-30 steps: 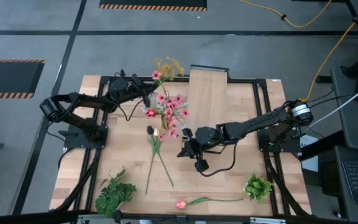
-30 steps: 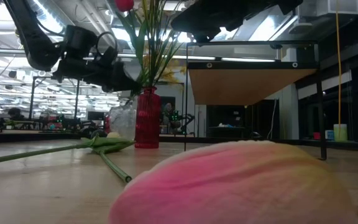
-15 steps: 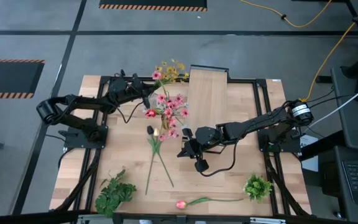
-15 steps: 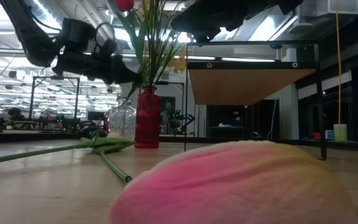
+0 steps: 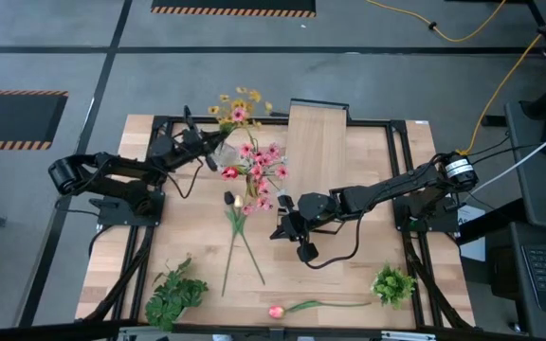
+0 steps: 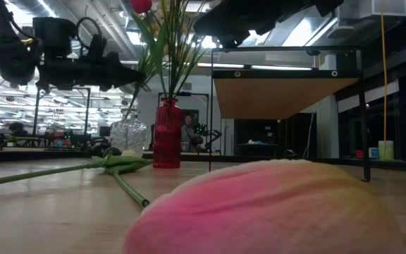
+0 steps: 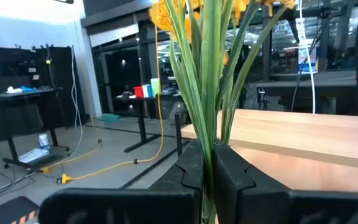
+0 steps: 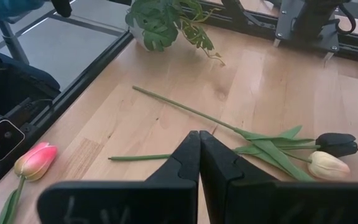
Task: Pick and place flowers into a vace then onto a shelf
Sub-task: Put the yellow flowers into the transparent vase
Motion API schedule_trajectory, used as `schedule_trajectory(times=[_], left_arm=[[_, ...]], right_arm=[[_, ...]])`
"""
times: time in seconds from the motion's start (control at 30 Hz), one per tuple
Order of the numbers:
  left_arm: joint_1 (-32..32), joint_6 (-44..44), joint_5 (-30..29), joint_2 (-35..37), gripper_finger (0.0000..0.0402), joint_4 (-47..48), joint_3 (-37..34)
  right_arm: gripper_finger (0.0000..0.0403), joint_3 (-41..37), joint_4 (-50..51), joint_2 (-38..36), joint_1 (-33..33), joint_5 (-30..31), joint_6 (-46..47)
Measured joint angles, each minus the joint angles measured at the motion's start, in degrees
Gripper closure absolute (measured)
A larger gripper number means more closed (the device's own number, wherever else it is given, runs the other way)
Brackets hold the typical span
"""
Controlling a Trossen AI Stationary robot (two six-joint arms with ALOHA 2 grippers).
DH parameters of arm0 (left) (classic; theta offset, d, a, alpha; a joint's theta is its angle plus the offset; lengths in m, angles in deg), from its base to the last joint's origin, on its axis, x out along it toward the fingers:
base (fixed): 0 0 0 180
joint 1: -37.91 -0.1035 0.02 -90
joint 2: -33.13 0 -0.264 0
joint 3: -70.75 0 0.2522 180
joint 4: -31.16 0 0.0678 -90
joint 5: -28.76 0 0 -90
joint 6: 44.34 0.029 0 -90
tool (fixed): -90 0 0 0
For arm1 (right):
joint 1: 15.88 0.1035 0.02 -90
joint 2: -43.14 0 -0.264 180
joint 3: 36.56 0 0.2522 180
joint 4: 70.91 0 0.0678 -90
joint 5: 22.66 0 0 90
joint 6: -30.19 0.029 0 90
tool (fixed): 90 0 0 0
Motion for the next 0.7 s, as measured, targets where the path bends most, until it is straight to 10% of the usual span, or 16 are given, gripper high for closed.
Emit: schedule_trajectory(times=[0.7], left_arm=[[0.0,1.0,-1.6,-7.5,0.0395,-3.4,0.0]], right_arm=[[0.0393,0.0,-0.2,0.0,0.0,0.0,0.2]])
